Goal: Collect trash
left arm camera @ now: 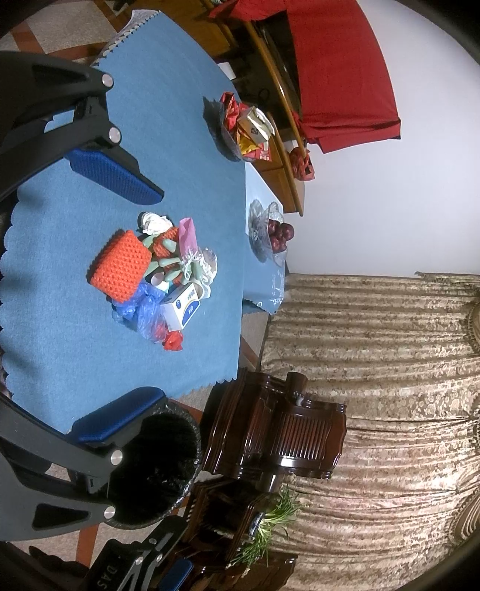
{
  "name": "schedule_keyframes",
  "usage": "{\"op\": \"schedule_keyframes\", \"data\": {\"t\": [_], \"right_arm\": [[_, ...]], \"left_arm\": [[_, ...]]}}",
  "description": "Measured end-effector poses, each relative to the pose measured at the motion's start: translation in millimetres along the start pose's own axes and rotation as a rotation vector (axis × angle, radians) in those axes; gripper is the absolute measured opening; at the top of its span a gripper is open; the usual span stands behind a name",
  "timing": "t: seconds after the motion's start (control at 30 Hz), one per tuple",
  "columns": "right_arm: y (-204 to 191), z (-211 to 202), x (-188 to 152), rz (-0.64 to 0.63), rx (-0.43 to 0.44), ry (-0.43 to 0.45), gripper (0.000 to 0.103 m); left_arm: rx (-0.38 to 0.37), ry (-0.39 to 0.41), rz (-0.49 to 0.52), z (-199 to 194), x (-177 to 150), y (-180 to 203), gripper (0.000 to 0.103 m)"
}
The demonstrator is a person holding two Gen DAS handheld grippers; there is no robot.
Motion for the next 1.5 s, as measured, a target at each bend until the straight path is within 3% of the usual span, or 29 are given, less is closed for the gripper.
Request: {"op": "schedule_keyframes", "data": {"t": [1.5], "right_arm": [[1, 3, -1, -0.005, -0.002, -0.01, 0.098]], "left_arm": [[-0.002, -0.003, -0.005, 3, -2, -9, 0.097]]}}
Point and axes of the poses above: each gripper's, at about its wrist camera, not at the fingertips, and z roughly the way its jaws point, y to its right, x to its top, the point moved 4 cm from there along z, roughly the way its jaws point, and after that the axes turned 3 degrees about -y, right-handed, at the moved point
